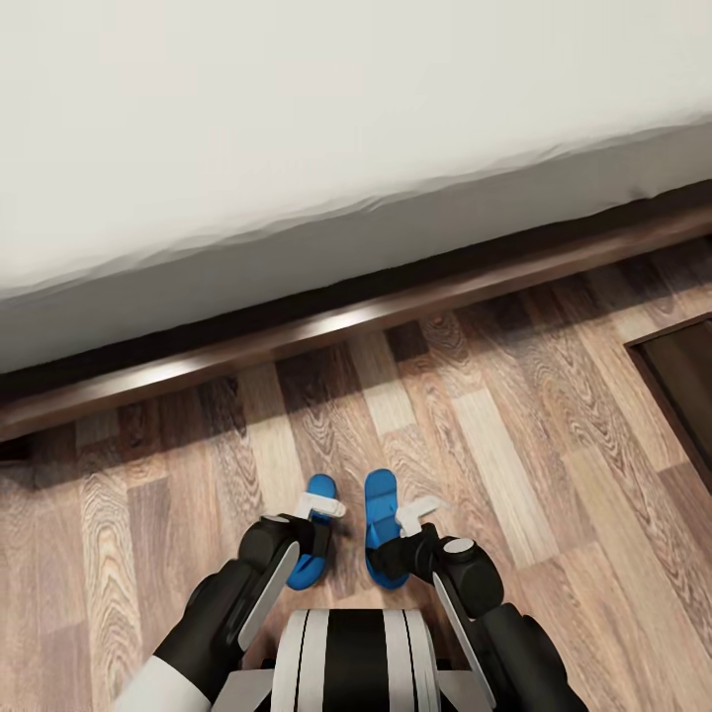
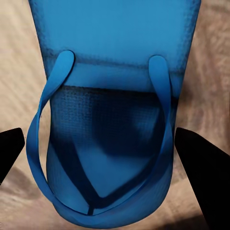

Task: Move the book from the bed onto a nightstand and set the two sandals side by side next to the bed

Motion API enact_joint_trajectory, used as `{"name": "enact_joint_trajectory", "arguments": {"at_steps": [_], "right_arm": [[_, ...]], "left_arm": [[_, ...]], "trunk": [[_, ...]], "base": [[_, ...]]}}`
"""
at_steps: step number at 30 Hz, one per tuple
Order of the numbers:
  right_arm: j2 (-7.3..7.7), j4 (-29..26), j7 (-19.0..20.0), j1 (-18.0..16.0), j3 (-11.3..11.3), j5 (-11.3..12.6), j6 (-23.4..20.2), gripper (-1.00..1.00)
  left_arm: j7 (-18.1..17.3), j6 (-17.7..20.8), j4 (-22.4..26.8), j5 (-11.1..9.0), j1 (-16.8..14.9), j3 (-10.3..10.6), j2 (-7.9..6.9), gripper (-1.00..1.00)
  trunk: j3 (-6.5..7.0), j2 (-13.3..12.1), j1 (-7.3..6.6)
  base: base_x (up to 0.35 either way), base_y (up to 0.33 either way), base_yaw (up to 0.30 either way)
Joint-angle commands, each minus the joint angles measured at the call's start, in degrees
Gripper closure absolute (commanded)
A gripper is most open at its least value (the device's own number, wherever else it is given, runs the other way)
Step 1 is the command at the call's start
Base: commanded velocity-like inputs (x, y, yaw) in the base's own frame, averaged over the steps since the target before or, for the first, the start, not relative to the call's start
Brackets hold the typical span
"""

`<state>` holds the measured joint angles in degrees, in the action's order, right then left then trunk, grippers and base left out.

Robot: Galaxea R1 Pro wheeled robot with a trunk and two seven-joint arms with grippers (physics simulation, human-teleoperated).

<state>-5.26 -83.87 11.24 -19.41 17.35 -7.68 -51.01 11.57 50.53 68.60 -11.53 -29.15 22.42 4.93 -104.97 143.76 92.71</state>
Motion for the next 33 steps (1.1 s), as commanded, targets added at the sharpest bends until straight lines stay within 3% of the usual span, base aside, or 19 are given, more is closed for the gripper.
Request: {"name": "enact_joint_trajectory", "arguments": {"at_steps": [1, 33], "right_arm": [[-0.01, -0.1, 0.5, 0.0, 0.0, -0.6, -0.2, 1.0], [-0.03, -0.1, 0.5, 0.0, 0.0, -0.5, -0.2, 1.0]], "left_arm": [[0.6, 0.2, 0.0, -0.6, 0.0, 0.1, -0.01, 1.0], [0.6, 0.2, 0.0, -0.6, 0.0, 0.1, 0.07, 1.0]], "trunk": [[-0.03, 0.0, -0.01], [-0.03, 0.0, -0.01]], "base": [[0.0, 0.0, 0.134], [0.0, 0.0, 0.134]]}}
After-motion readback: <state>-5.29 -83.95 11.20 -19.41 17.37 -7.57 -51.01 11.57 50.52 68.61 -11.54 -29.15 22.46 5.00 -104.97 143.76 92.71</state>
